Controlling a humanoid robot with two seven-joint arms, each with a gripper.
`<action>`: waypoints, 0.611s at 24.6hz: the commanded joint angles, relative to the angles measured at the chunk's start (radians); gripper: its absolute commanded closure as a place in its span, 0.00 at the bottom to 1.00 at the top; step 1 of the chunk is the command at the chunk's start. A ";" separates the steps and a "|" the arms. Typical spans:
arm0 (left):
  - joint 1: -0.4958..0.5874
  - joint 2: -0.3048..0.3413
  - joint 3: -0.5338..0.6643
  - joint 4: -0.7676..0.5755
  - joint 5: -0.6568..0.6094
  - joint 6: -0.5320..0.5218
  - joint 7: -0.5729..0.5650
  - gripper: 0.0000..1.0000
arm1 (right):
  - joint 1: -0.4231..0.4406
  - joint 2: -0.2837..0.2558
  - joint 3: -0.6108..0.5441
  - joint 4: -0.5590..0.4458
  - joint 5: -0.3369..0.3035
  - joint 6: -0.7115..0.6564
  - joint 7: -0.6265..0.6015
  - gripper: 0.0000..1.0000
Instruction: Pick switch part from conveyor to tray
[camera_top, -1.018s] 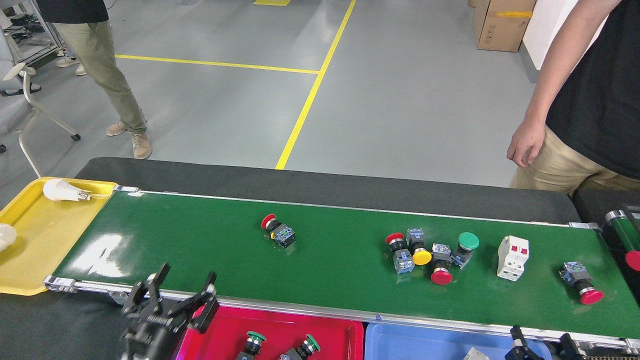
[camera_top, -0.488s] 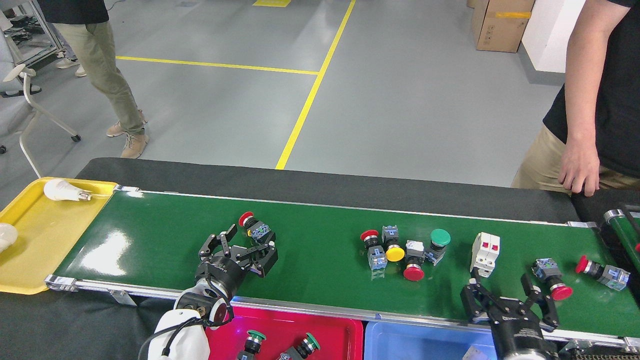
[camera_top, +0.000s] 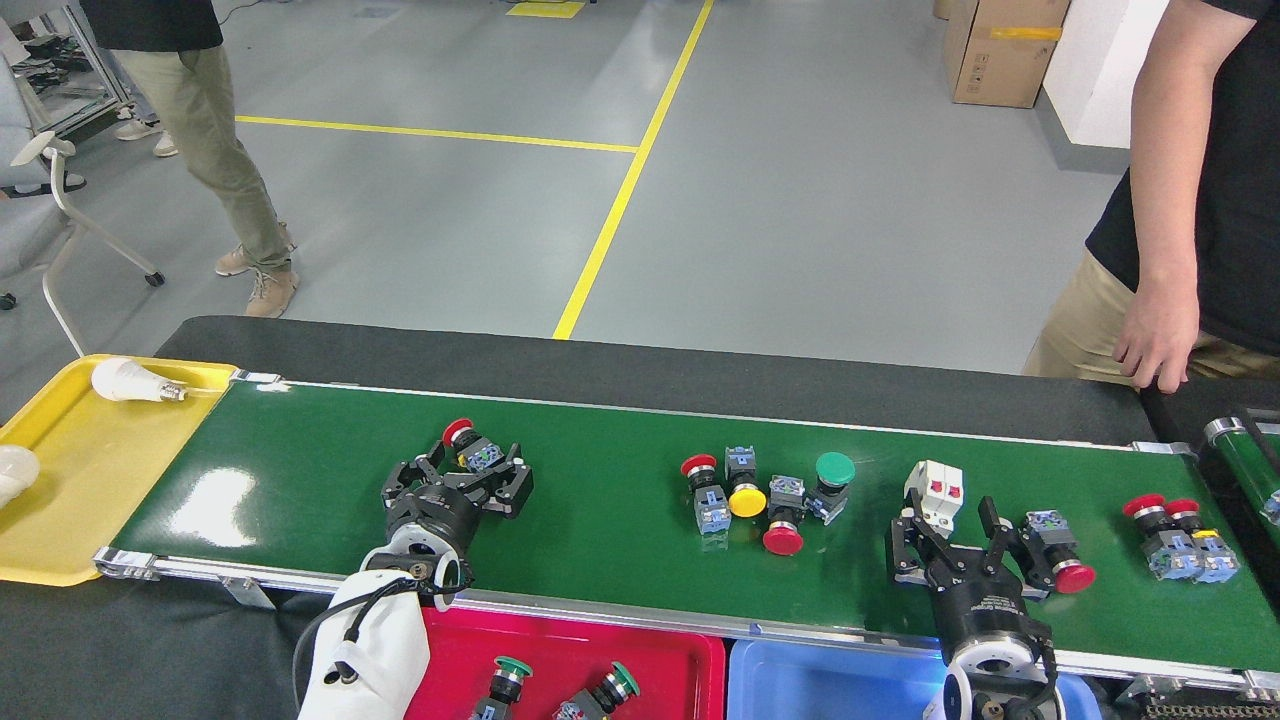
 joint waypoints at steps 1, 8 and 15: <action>-0.023 0.009 -0.002 -0.011 -0.002 0.016 0.009 0.91 | -0.010 -0.014 0.015 -0.012 -0.003 -0.025 0.002 0.95; 0.035 0.024 0.003 -0.099 0.004 -0.042 0.009 0.92 | 0.094 -0.077 0.030 -0.173 -0.004 -0.243 -0.003 0.98; 0.591 0.132 0.012 -0.824 0.056 -0.524 0.009 0.56 | 0.280 -0.167 0.013 -0.328 -0.151 -0.807 -0.004 0.98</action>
